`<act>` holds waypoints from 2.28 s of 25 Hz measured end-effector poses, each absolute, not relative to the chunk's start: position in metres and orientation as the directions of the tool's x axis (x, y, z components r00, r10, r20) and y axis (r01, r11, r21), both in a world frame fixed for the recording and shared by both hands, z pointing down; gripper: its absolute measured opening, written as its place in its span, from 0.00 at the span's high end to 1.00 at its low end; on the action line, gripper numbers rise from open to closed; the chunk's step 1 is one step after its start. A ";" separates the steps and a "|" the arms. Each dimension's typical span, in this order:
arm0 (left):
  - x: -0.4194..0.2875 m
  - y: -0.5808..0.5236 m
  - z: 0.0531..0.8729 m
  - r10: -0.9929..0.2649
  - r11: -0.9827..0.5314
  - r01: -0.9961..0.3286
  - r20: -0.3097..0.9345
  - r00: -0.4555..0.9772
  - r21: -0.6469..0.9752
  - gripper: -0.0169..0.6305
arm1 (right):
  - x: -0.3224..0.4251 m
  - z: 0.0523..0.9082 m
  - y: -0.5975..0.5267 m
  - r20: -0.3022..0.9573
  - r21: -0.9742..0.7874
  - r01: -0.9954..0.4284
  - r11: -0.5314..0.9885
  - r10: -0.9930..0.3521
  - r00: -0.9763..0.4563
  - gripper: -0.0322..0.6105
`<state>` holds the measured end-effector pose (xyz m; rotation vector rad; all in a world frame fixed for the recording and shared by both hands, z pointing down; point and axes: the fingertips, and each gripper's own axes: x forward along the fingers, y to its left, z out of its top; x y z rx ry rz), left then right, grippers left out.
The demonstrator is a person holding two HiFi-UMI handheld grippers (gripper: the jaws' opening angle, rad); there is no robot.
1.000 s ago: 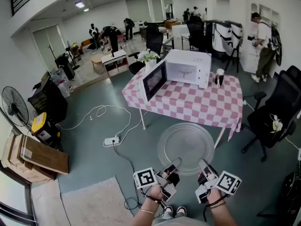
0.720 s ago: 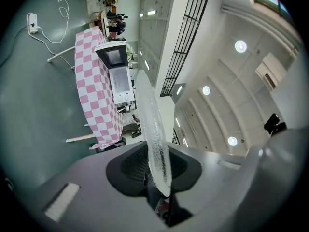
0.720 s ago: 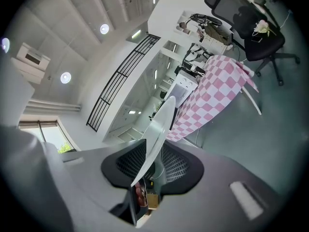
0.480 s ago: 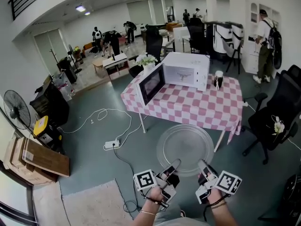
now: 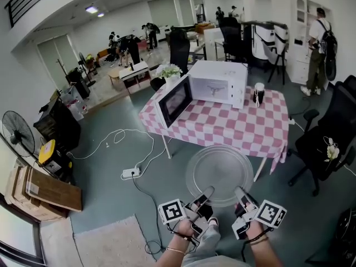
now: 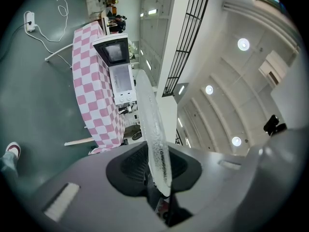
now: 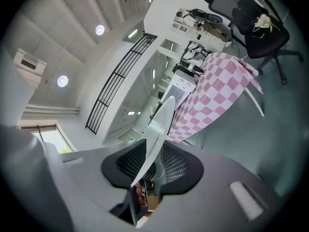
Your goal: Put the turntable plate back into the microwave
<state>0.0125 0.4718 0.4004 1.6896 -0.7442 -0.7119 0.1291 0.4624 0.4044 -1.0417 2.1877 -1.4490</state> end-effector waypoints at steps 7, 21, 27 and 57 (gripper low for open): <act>0.004 0.401 0.401 -0.777 -0.201 -0.114 -0.088 0.623 0.973 0.90 | 0.117 0.398 0.389 0.092 -0.876 -0.393 0.280 -0.703 -0.705 0.80; -0.028 0.240 0.400 -0.752 -0.194 -0.123 -0.067 0.655 0.973 0.89 | 0.086 0.397 0.232 0.116 -0.879 -0.404 0.255 -0.707 -0.697 0.80; -0.042 0.198 0.401 -0.749 -0.199 -0.125 -0.068 0.659 0.972 0.89 | 0.072 0.398 0.192 0.122 -0.881 -0.404 0.244 -0.709 -0.695 0.80; -0.067 -0.039 0.424 -0.822 -0.117 -0.112 -0.033 0.568 0.987 0.89 | 0.045 0.424 -0.057 0.194 -0.898 -0.395 0.194 -0.632 -0.751 0.80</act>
